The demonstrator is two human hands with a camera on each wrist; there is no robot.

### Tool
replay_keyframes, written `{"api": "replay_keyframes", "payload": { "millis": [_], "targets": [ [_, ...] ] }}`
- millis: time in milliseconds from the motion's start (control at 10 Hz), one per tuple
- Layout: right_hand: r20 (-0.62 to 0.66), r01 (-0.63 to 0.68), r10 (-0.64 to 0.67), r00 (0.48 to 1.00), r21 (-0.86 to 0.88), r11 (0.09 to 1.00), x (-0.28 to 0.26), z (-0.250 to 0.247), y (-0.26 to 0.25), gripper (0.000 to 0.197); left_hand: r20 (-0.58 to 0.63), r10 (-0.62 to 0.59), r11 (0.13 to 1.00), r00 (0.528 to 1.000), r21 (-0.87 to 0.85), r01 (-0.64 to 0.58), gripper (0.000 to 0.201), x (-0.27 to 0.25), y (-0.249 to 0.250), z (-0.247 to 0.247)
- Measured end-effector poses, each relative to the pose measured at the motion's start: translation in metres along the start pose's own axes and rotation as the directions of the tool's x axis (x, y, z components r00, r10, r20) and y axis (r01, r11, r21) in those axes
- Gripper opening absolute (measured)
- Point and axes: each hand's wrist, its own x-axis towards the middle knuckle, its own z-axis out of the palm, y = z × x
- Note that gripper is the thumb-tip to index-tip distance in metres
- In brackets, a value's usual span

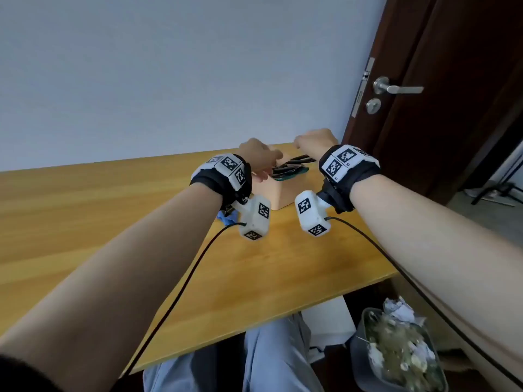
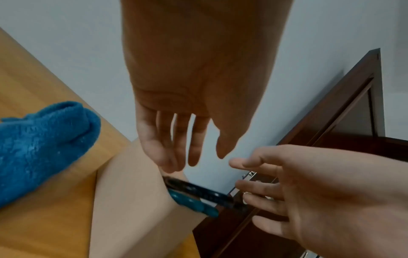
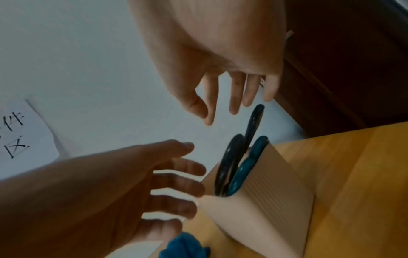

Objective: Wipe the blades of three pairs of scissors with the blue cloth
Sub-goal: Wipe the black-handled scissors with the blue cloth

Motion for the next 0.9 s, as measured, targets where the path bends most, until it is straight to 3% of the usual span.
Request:
{"api": "replay_keyframes", "payload": {
  "millis": [100,200,300,400,500,700,800,900],
  "targets": [
    [0.051,-0.040,0.045,0.998,-0.096,0.995,0.016,0.003,0.008,0.020,0.010,-0.110,0.994,0.994,0.007,0.110,0.037,0.006,0.002,0.012],
    [0.118,-0.023,0.046,0.992,-0.194,0.981,0.020,0.008,0.012,0.014,0.031,-0.147,0.987,0.989,-0.060,0.148,0.027,0.012,0.000,0.021],
    [0.057,-0.034,0.052,0.997,-0.286,0.958,0.021,0.008,0.015,0.024,-0.003,-0.162,0.964,0.987,-0.215,0.158,0.025,0.021,-0.013,0.022],
    [0.088,-0.033,0.056,0.995,-0.237,0.971,0.025,0.006,0.015,0.018,0.000,-0.190,0.931,0.982,-0.316,0.181,0.020,0.027,-0.016,0.024],
    [0.035,-0.074,0.079,0.996,-0.128,0.989,0.034,0.009,0.019,0.034,0.033,-0.202,0.910,0.979,-0.363,0.200,0.019,0.028,-0.013,0.024],
    [-0.128,-0.172,0.189,0.974,0.128,0.977,0.028,-0.001,0.014,0.014,-0.005,-0.078,0.962,0.997,-0.262,0.074,0.019,0.021,-0.012,0.016],
    [-0.131,-0.183,0.248,0.960,0.376,0.908,0.017,-0.005,0.003,0.011,-0.056,-0.025,0.956,0.998,-0.293,0.007,0.025,0.011,-0.007,0.002],
    [-0.123,-0.116,0.198,0.972,0.479,0.870,0.001,0.002,-0.016,0.010,-0.140,0.036,0.935,0.989,-0.344,-0.083,0.022,-0.003,-0.006,-0.017]
  ]
}}
